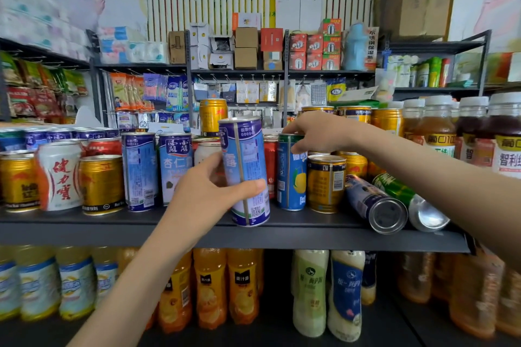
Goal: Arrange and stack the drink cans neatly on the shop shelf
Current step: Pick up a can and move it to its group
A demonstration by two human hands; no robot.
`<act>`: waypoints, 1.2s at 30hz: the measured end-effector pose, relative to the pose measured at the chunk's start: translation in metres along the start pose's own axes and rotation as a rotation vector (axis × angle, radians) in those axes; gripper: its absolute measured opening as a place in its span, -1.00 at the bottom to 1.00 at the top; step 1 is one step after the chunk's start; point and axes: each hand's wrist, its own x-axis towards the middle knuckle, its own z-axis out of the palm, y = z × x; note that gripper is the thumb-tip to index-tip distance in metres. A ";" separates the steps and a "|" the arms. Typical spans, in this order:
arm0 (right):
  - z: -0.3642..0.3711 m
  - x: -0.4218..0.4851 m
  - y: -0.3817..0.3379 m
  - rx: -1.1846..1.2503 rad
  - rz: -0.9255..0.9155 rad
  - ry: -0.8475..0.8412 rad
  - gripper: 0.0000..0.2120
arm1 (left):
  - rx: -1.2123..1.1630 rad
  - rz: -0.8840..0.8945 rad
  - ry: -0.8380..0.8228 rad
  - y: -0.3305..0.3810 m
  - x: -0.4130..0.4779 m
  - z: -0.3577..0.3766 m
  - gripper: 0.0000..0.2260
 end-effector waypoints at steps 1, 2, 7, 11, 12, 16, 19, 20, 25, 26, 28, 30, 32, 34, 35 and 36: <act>0.000 -0.002 0.000 -0.024 -0.029 0.018 -0.55 | 0.015 0.003 0.000 -0.001 -0.001 0.004 -0.60; 0.000 -0.003 0.000 -0.047 -0.053 0.036 -0.53 | 0.035 0.009 -0.004 -0.002 -0.001 0.008 -0.61; 0.003 -0.005 0.009 -0.071 -0.106 0.118 -0.51 | 0.127 0.054 -0.016 -0.007 0.001 0.032 -0.61; 0.014 0.001 0.015 -0.066 -0.136 0.108 -0.50 | 0.182 0.065 0.013 -0.012 0.005 0.049 -0.59; 0.017 0.003 0.016 -0.090 -0.144 0.111 -0.52 | 0.197 0.061 0.025 -0.014 0.006 0.052 -0.60; 0.022 0.005 0.021 -0.164 -0.183 0.132 -0.57 | 0.236 0.056 0.060 -0.018 0.008 0.059 -0.60; 0.020 0.001 0.026 -0.121 -0.183 0.128 -0.53 | 0.244 0.058 0.080 -0.019 0.010 0.063 -0.57; 0.017 -0.002 0.026 -0.071 -0.173 0.157 -0.54 | 0.246 0.059 0.087 -0.020 0.010 0.064 -0.57; -0.008 -0.030 0.016 0.471 -0.137 0.253 -0.63 | 0.304 0.077 0.123 -0.022 0.015 0.073 -0.53; -0.011 -0.035 0.013 0.547 -0.135 0.187 -0.60 | 0.332 0.085 0.132 -0.022 0.016 0.076 -0.52; -0.012 -0.040 0.009 0.450 -0.162 0.057 -0.59 | 0.422 0.098 0.140 -0.020 0.018 0.080 -0.49; -0.009 -0.038 0.009 0.255 -0.191 0.035 -0.68 | 0.517 0.113 0.151 -0.019 0.019 0.083 -0.46; -0.006 -0.035 0.012 0.205 -0.213 0.059 -0.68 | 0.630 0.158 0.180 -0.020 0.020 0.085 -0.43; -0.003 -0.033 0.013 0.195 -0.233 0.065 -0.66 | 0.781 0.238 0.238 -0.023 0.021 0.087 -0.37; -0.002 -0.032 0.014 0.178 -0.241 0.069 -0.65 | 0.860 0.284 0.281 -0.024 0.022 0.088 -0.32; -0.001 -0.030 0.015 0.165 -0.247 0.079 -0.64 | 0.926 0.326 0.330 -0.025 0.022 0.089 -0.26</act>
